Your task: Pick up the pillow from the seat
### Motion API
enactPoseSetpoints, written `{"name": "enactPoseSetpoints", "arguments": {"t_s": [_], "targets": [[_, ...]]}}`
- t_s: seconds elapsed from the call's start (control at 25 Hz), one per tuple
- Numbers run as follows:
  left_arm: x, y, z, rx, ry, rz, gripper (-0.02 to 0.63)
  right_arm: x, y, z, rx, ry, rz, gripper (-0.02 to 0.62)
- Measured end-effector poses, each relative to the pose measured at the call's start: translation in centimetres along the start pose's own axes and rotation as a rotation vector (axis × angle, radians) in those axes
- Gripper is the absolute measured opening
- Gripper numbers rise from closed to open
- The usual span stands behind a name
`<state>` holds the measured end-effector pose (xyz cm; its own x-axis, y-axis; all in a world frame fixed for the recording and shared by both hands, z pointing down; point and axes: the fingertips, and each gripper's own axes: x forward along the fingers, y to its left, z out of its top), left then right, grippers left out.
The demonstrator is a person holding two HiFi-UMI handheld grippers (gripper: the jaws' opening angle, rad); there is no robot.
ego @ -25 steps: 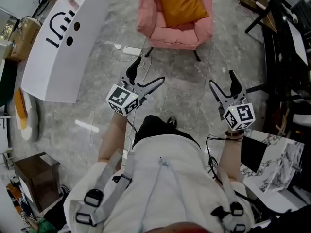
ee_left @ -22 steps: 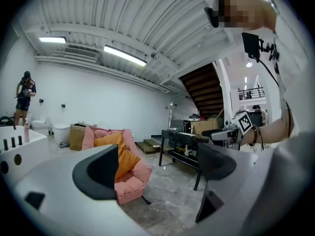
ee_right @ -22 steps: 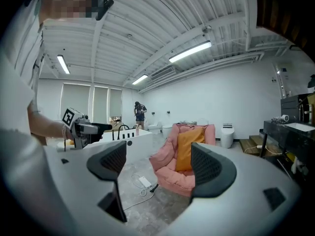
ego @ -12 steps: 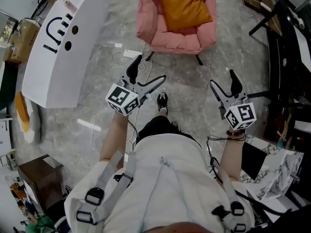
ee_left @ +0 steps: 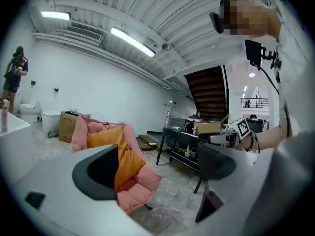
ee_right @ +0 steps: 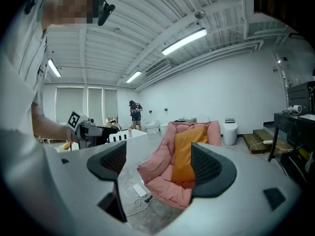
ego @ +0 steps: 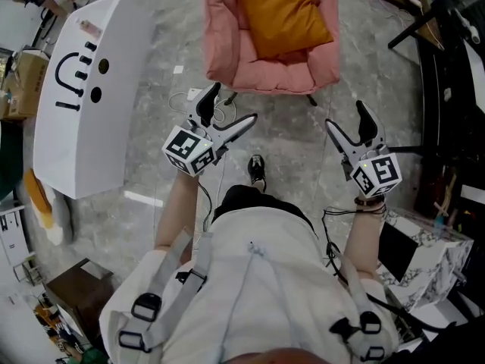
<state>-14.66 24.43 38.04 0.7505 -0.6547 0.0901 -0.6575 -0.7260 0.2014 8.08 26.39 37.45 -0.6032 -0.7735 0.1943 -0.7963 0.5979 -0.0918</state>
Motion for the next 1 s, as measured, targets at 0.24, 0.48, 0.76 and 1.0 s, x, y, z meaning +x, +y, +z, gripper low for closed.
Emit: {"name": "enactPoseSetpoints", "arguments": {"t_s": [0.24,0.48,0.76,1.0], "targets": [[3.5,4.8,0.9,-0.020,0.019,-0.064,0.491,4.9,-2.1,1.2,0.011,-0.017,-0.020,0.390],[7.2,7.4,1.8,-0.063,0.014,-0.084,0.494,6.5,-5.1,1.4,0.028,-0.004,-0.024,0.391],[13.3,11.5,1.9,-0.086,0.038,-0.060,0.494,11.7,-11.7,1.3,0.080,0.001,0.003,0.396],[21.4,17.2,1.3,-0.078,0.112,0.007,0.499,19.9,-20.6,1.5,0.111,0.049,0.067,0.397]]}}
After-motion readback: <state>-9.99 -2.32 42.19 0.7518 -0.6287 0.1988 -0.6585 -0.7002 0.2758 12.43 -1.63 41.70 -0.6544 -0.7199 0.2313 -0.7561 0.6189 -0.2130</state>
